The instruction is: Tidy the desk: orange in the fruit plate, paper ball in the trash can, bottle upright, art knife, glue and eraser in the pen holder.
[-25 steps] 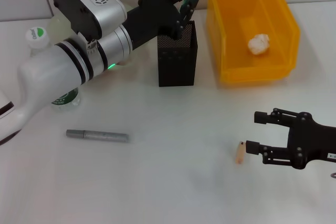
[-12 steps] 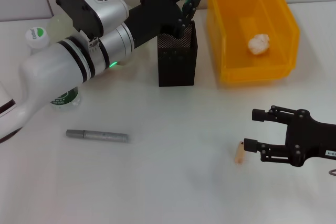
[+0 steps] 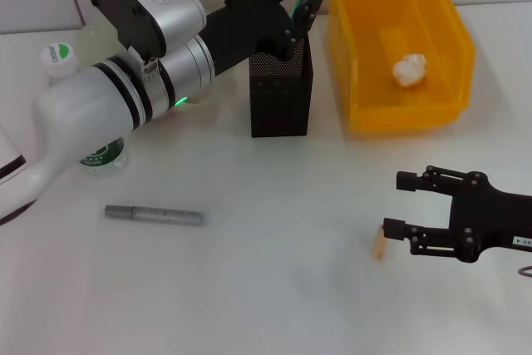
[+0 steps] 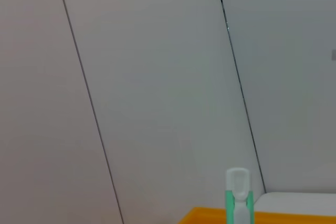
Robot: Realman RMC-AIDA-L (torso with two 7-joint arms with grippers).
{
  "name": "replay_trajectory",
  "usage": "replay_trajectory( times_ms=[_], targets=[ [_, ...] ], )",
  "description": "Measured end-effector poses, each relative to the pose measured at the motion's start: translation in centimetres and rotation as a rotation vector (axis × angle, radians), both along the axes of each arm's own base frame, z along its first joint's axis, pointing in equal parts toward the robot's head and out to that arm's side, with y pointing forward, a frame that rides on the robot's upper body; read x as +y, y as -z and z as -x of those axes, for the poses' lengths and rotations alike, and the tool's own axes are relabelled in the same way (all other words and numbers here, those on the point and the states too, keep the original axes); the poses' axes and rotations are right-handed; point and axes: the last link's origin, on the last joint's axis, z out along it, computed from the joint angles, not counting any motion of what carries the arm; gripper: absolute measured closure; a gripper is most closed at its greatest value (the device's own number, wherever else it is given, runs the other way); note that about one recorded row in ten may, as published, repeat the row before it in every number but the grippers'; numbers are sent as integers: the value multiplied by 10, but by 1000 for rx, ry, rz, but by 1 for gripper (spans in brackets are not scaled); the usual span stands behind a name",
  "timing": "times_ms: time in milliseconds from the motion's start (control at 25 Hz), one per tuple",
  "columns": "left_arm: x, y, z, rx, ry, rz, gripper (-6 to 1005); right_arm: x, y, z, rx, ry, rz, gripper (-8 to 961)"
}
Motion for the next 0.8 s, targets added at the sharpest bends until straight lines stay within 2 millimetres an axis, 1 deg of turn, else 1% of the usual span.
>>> replay_trajectory(
  times_ms=[240, 440, 560, 640, 680, 760, 800],
  targets=[
    [-1, 0, 1, -6, 1, 3, 685, 1, 0, 1, 4, -3, 4, 169],
    [-6, -2, 0, -37, 18, 14, 473, 1, 0, 2, 6, -3, 5, 169],
    [-17, -13, -4, -153, 54, 93, 372, 1, -1, 2, 8, 0, 4, 168],
    [-20, -17, -4, -177, 64, 114, 305, 2, -3, 1, 11, 9, 2, 168],
    [-28, -28, -3, -223, 101, 170, 284, 2, -5, 1, 12, 15, 3, 168],
    [-40, -38, 1, -251, 159, 231, 241, 4, -8, 1, 13, 33, 8, 168],
    [-40, -38, 1, -251, 159, 231, 219, 5, -10, 2, 13, 39, 9, 168]
  ],
)
